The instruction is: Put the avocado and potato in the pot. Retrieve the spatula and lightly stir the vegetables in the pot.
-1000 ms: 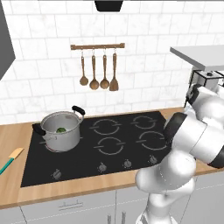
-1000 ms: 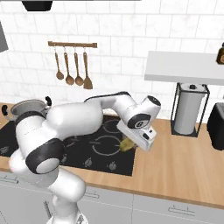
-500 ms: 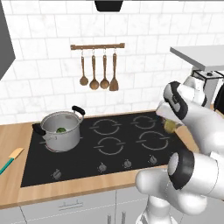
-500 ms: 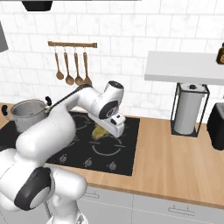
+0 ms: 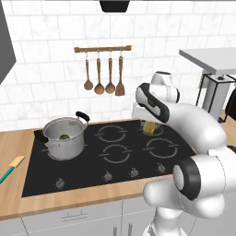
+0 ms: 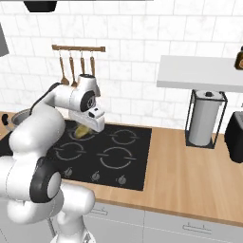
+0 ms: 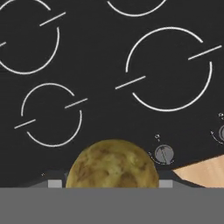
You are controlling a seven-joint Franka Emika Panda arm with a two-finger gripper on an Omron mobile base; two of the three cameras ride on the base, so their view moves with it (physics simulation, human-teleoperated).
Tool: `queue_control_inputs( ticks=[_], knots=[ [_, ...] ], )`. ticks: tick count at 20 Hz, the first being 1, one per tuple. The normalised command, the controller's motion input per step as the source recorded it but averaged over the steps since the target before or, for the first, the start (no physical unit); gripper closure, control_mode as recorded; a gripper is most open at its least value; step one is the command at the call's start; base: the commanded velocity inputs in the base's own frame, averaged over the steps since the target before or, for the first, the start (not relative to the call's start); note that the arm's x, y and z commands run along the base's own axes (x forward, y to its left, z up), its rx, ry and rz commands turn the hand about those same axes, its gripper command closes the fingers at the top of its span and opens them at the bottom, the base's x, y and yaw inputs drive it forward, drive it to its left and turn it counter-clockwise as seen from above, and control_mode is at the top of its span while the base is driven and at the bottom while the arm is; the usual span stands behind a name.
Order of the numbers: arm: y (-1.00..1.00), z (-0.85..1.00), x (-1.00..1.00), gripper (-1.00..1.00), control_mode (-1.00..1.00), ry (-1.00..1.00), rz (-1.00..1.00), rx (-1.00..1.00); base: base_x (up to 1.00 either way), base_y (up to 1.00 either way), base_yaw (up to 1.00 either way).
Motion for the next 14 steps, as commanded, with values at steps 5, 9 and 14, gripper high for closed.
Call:
queue_control_inputs(
  ticks=[5, 9, 14],
  knots=[
    [1.0, 0.0, 0.34, 1.0, -1.0, 0.0, 0.09, -0.04, 0.0, 0.0, 0.0],
    [1.0, -0.05, 0.45, 1.0, -1.0, 0.0, 0.06, 0.0, 0.0, 0.0, 0.0],
    [1.0, -0.01, 0.48, 1.0, -1.0, 0.0, 0.05, 0.0, 0.0, 0.0, 0.0]
  ],
)
